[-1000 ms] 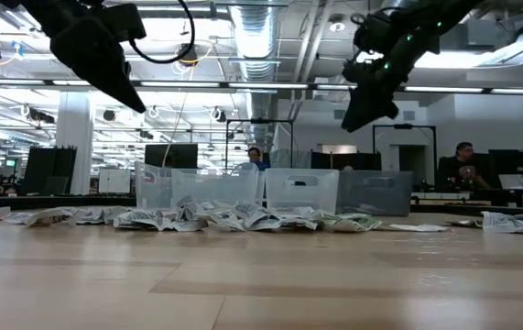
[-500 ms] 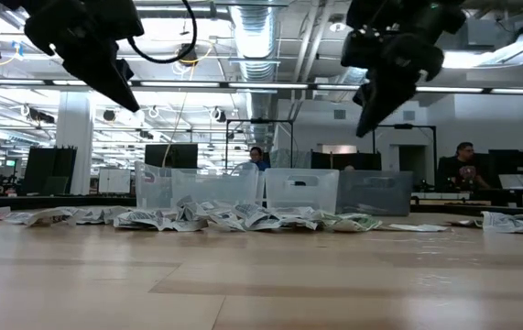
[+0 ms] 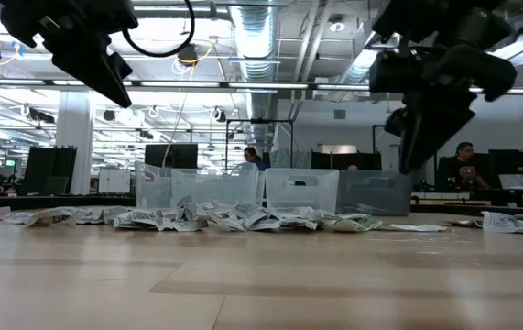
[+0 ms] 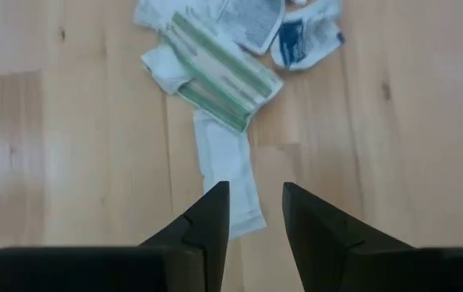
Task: Pick & Place First Aid Supplies
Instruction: Put the bandage pack into the black transparent bin
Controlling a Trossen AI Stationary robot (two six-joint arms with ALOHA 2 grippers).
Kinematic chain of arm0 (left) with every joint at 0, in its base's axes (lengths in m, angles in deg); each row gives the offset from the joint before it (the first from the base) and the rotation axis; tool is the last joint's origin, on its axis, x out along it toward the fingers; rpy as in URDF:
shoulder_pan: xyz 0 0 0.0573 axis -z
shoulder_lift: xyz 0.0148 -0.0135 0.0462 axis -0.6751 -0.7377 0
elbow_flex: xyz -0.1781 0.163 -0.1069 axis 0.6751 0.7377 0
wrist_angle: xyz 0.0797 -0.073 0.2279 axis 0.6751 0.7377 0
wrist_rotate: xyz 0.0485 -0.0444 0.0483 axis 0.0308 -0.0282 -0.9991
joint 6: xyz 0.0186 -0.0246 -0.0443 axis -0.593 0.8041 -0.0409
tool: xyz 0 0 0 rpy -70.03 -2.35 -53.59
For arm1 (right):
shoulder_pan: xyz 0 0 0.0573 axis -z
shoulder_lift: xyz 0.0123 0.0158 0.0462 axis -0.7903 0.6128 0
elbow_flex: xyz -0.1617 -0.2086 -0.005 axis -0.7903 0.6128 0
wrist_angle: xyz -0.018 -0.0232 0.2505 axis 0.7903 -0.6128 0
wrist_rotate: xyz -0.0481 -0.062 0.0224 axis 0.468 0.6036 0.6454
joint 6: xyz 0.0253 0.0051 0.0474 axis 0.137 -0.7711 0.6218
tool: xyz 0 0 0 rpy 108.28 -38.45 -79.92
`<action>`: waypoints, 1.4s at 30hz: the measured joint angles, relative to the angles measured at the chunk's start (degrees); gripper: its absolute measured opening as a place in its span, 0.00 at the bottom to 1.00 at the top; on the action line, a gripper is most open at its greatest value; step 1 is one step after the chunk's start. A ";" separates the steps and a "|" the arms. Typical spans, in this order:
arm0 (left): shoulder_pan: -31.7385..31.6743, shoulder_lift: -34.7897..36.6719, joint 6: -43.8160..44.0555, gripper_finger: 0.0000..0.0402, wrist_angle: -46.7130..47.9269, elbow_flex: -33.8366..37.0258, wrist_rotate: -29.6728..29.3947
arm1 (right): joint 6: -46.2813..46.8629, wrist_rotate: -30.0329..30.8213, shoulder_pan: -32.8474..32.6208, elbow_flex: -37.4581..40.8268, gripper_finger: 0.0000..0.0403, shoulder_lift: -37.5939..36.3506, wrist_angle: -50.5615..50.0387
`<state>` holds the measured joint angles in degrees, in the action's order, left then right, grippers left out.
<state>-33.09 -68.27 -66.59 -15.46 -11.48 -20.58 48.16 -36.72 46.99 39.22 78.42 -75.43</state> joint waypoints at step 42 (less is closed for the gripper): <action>0.26 -1.84 3.21 0.14 -1.39 -0.02 0.10 | -2.36 0.17 -5.23 2.05 0.01 7.24 4.88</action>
<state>-32.83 -70.10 -63.38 -16.85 -11.50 -20.48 45.80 -36.55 41.76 41.27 85.66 -70.55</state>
